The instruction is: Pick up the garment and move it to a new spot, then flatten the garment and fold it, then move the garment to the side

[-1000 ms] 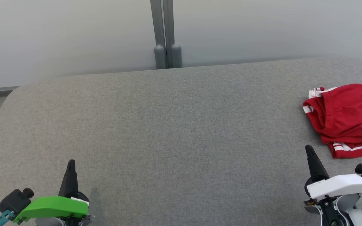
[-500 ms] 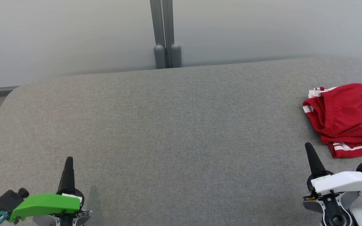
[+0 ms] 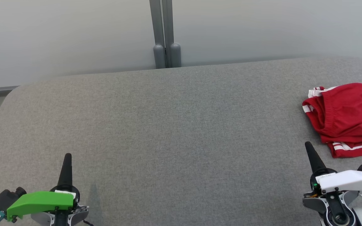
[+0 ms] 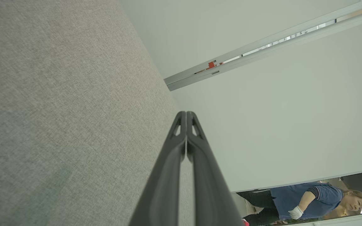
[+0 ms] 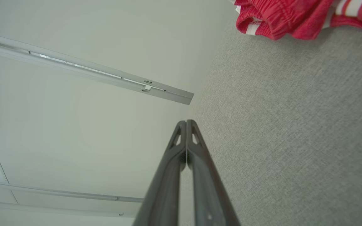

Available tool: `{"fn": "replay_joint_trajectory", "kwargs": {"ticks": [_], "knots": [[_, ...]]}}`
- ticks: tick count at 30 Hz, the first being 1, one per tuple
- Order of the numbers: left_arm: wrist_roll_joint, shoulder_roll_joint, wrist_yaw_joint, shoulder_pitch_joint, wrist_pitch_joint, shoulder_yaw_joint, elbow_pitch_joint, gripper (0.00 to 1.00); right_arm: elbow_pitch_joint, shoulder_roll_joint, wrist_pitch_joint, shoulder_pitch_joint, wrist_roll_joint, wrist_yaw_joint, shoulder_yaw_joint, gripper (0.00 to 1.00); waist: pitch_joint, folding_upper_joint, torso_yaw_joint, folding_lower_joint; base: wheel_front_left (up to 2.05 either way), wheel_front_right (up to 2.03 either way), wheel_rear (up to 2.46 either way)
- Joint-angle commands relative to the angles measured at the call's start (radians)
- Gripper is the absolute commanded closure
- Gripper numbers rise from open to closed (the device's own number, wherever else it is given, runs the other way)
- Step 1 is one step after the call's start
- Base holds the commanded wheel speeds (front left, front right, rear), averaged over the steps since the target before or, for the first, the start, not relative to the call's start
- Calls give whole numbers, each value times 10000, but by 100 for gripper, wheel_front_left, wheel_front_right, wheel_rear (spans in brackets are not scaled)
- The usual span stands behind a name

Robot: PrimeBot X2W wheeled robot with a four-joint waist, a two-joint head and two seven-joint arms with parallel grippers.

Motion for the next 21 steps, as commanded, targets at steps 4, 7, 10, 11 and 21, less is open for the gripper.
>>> {"fn": "replay_joint_trajectory", "kwargs": {"ticks": [4,7,10,11,21], "knots": [[-514,13,-25,-248,135,111,-107,100,-79,44,151,-226,466,5,-116,100,4,0,-4,0,0,0,0],[-771,7,-26,-274,199,142,-121,100,-77,77,232,-245,693,6,-160,100,7,0,-7,0,0,0,0],[-1010,0,-27,-291,257,166,-133,100,-75,106,293,-257,919,6,-201,100,9,0,-10,0,0,0,0],[-1089,-1,-27,-294,288,177,-139,100,-75,117,325,-255,1003,6,-215,100,10,0,-11,0,0,0,0],[-1828,-17,-30,-344,510,265,-173,100,-66,217,540,-303,1707,7,-348,100,19,0,-21,0,0,0,0]]}}
